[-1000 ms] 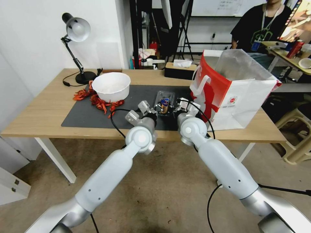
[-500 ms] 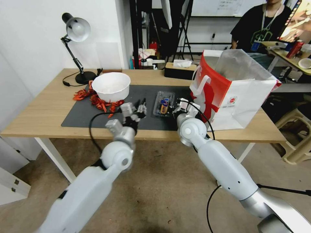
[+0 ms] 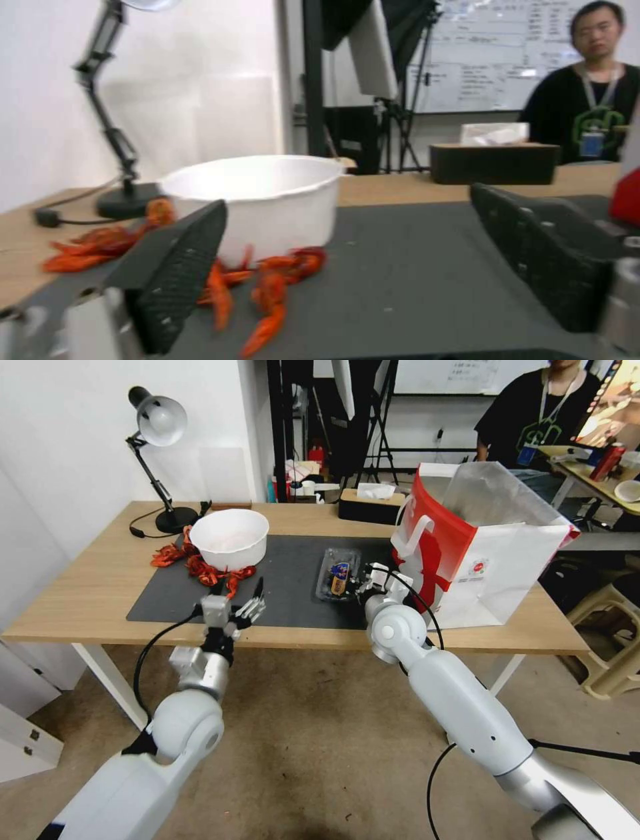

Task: Close the takeout container lid, then place the container into the takeout bag.

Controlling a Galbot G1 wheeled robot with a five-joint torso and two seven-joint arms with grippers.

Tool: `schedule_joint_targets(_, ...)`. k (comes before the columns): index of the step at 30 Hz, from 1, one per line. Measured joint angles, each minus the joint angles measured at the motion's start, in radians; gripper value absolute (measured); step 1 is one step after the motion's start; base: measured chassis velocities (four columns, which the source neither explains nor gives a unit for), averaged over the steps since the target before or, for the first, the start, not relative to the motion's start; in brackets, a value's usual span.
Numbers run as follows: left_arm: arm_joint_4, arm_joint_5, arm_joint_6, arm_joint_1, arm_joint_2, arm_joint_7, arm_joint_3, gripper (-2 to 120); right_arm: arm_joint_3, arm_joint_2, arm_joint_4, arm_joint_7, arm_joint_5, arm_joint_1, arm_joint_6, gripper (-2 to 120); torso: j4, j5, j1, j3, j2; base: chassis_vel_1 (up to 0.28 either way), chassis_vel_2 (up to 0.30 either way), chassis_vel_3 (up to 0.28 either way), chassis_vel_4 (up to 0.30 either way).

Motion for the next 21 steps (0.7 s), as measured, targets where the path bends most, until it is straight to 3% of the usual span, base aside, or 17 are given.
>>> schedule_joint_targets(6, -0.02, 0.044, -0.047, 0.126, -0.009, 0.011, -0.078, 100, 0.003, -0.004, 0.005, -0.005, -0.005, -0.006, 0.002, 0, 0.0002, 0.0, 0.0, 0.0, 0.0, 0.0, 0.0, 0.0, 0.0)
schedule_joint_targets(21, 0.027, 0.075, -0.154, 0.258, -0.026, 0.024, -0.1, 100, 0.005, 0.005, 0.008, -0.007, -0.006, -0.003, 0.004, 0, 0.0001, -0.0001, 0.0, 0.0, 0.0, 0.0, 0.0, 0.0, 0.0)
